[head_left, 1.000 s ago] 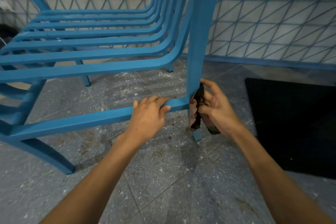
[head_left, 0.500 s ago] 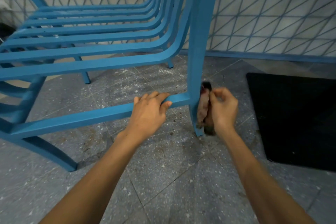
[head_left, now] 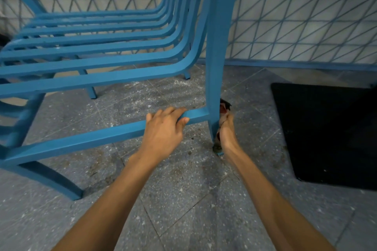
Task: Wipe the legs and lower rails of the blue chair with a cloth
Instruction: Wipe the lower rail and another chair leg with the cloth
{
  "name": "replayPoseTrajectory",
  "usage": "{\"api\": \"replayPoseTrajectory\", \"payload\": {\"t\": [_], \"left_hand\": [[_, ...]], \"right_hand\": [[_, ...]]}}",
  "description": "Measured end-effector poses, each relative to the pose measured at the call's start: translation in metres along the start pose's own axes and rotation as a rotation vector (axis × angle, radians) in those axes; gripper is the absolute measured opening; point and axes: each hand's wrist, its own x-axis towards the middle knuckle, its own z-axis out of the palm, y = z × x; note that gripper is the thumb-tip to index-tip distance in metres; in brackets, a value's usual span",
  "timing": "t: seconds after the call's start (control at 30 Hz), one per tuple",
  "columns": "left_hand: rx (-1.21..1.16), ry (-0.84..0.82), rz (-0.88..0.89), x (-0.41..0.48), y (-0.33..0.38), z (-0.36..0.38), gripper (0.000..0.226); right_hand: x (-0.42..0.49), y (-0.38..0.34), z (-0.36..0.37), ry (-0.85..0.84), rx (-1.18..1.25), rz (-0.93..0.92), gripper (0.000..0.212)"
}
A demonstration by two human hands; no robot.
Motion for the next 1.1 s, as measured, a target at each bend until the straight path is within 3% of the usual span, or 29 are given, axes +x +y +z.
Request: {"api": "replayPoseTrajectory", "payload": {"t": [0.13, 0.23, 0.33, 0.43, 0.53, 0.7, 0.87, 0.97, 1.1], "left_hand": [[0.012, 0.004, 0.006, -0.001, -0.001, 0.000, 0.038], [0.019, 0.012, 0.010, -0.001, -0.002, 0.002, 0.038], [0.017, 0.013, 0.004, 0.000, -0.002, 0.002, 0.038], [0.022, 0.019, 0.008, 0.000, -0.002, 0.003, 0.038], [0.019, 0.023, 0.005, 0.000, -0.003, 0.003, 0.038], [0.037, 0.027, 0.014, -0.002, -0.002, 0.003, 0.038], [0.031, 0.002, -0.001, -0.001, 0.000, 0.000, 0.038], [0.022, 0.001, -0.004, -0.001, 0.000, -0.001, 0.038], [0.027, -0.005, -0.019, -0.002, 0.000, 0.000, 0.038]], "right_hand": [[-0.011, -0.033, -0.003, -0.079, 0.120, 0.154, 0.036], [-0.024, -0.070, -0.016, -0.183, 0.252, 0.020, 0.035], [-0.038, -0.078, -0.031, -0.290, 0.279, -0.214, 0.048], [-0.036, -0.050, -0.037, -0.235, -0.094, -0.443, 0.062], [-0.022, -0.015, -0.024, -0.145, -0.281, -0.477, 0.066], [-0.002, 0.039, -0.015, -0.088, -0.314, -0.387, 0.071], [-0.010, 0.014, -0.022, -0.237, -0.245, -0.227, 0.079], [-0.032, -0.010, -0.034, -0.250, -0.227, -0.355, 0.086], [-0.039, -0.024, -0.044, -0.045, -0.309, -0.555, 0.093]]}}
